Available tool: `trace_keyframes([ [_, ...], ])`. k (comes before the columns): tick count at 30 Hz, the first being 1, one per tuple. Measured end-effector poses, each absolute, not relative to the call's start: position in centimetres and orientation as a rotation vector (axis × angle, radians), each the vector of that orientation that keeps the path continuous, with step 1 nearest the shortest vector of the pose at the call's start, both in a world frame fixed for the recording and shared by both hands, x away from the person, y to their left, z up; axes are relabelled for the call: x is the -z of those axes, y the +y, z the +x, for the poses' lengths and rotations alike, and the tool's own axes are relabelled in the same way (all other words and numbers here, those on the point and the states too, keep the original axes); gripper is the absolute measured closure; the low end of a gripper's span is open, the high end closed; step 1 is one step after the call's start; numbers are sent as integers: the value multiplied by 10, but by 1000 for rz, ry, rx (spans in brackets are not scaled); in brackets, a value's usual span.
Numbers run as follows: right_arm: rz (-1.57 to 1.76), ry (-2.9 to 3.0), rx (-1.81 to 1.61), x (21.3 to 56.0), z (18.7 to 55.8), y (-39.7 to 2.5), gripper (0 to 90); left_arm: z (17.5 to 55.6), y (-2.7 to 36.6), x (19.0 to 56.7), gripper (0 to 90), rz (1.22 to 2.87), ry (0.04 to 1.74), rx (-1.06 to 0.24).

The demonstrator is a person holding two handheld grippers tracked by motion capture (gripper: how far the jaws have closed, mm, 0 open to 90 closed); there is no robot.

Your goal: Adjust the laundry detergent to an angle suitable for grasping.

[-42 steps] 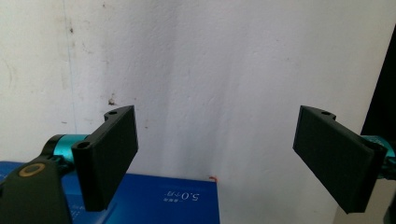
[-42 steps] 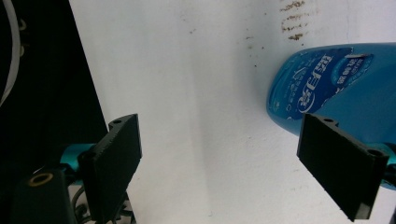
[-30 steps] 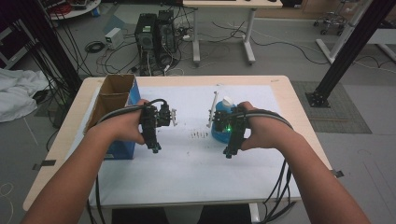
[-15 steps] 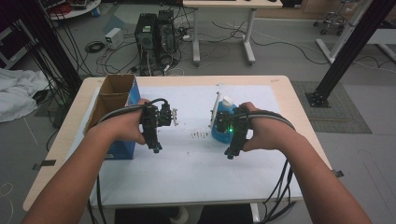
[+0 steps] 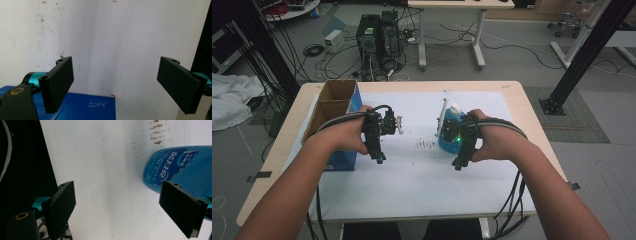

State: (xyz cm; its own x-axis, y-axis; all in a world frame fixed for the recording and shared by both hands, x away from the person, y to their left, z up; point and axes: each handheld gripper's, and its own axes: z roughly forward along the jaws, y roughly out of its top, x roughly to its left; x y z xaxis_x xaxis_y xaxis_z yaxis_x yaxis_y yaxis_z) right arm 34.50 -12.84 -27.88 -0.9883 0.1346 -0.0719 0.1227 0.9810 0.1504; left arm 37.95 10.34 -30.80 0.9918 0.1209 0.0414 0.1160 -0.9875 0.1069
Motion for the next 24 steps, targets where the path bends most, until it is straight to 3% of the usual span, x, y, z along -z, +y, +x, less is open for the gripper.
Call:
trace_keyframes([
  [24, 206, 3050, -250, 280, 350, -132, 130, 382, 105, 309, 139, 3023, 204, -78],
])
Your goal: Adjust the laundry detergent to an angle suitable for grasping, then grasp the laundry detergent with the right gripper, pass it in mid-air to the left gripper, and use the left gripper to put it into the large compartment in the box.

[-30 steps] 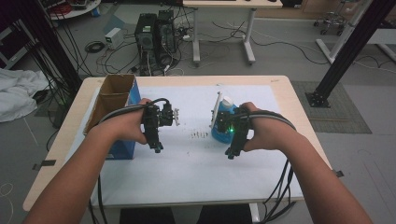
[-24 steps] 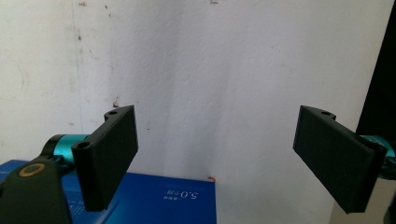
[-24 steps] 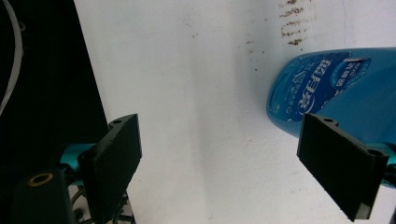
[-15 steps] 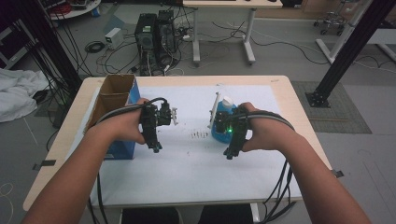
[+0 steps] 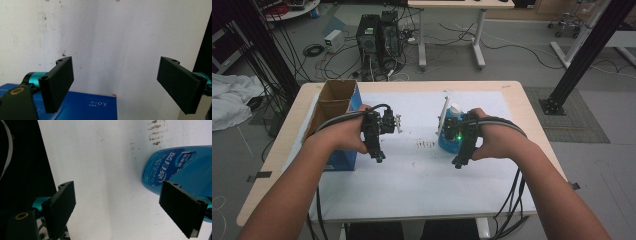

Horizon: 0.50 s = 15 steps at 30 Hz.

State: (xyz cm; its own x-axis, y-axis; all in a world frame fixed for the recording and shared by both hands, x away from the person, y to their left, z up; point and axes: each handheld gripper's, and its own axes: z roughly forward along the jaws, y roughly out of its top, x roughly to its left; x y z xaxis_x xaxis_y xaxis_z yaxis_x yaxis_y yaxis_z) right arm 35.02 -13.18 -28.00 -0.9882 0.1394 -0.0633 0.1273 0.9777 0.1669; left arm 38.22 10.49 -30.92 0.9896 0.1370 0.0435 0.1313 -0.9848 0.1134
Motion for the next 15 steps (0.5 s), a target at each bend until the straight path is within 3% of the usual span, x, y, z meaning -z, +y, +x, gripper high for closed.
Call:
trace_keyframes([
  [15, 257, 3033, -413, 283, 346, -143, 130, 379, 101, 308, 139, 2995, 173, -72],
])
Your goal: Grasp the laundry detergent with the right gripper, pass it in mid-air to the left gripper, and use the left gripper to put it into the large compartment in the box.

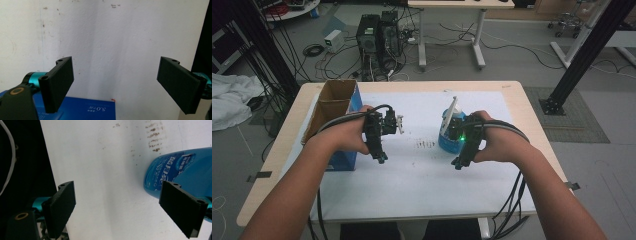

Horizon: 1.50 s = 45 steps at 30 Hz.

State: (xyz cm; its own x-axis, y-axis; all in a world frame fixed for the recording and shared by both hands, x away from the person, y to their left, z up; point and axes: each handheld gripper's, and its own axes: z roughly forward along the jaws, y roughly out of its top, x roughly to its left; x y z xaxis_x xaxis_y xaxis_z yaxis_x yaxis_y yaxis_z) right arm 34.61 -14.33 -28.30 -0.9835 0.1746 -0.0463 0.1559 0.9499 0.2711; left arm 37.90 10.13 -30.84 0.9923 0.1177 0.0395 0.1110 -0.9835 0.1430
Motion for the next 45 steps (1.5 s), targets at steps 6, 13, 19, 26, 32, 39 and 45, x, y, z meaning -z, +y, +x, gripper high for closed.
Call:
trace_keyframes([
  [6, 281, 3002, -572, 285, 342, -153, 129, 376, 99, 308, 139, 2994, 152, -74],
  [13, 325, 2954, -718, 298, 333, -163, 129, 377, 98, 308, 139, 2996, 151, -70],
  [19, 364, 2887, -841, 303, 329, -171, 129, 378, 100, 308, 139, 2999, 153, -72],
  [26, 424, 2834, -940, 302, 325, -189, 129, 378, 103, 308, 139, 2990, 163, -71],
  [32, 479, 2797, -945, 303, 322, -212, 129, 378, 104, 308, 139, 3001, 157, -65],
  [39, 564, 2756, -944, 309, 324, -239, 129, 379, 105, 308, 139, 2996, 164, -68],
  [45, 661, 2707, -978, 319, 335, -262, 129, 378, 107, 306, 139, 2998, 162, -61],
])
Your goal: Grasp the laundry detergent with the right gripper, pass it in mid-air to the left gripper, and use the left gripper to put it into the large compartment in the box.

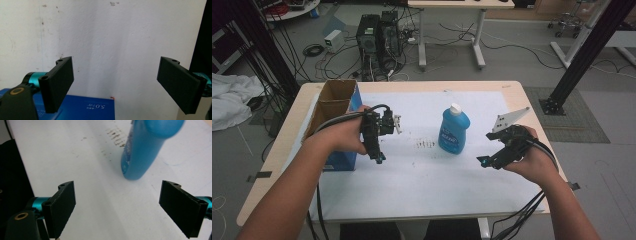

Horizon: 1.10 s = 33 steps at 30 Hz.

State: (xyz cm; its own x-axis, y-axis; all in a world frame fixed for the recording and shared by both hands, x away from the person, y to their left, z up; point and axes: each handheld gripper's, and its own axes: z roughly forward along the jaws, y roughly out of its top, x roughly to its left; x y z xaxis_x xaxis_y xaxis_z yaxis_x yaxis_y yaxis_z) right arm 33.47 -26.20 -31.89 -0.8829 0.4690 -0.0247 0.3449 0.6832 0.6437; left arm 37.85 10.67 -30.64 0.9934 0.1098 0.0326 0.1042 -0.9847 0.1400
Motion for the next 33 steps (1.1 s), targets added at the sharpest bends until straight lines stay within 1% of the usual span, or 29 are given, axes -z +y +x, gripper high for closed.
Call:
trace_keyframes([
  [9, 739, 2682, -1015, 331, 352, -270, 129, 378, 104, 307, 140, 3004, 152, -54],
  [12, 741, 2692, -1007, 337, 363, -265, 129, 378, 103, 307, 139, 3007, 152, -56],
  [16, 744, 2694, -1012, 338, 365, -264, 129, 379, 103, 305, 139, 3006, 153, -60],
  [19, 749, 2700, -1003, 346, 376, -256, 129, 377, 103, 304, 139, 2998, 148, -65],
  [25, 755, 2694, -1013, 347, 380, -255, 129, 376, 104, 302, 139, 2997, 145, -69],
  [27, 770, 2693, -1003, 352, 387, -247, 129, 375, 105, 301, 139, 2998, 141, -70],
  [33, 779, 2699, -980, 357, 392, -240, 129, 373, 104, 300, 139, 2996, 121, -79],
])
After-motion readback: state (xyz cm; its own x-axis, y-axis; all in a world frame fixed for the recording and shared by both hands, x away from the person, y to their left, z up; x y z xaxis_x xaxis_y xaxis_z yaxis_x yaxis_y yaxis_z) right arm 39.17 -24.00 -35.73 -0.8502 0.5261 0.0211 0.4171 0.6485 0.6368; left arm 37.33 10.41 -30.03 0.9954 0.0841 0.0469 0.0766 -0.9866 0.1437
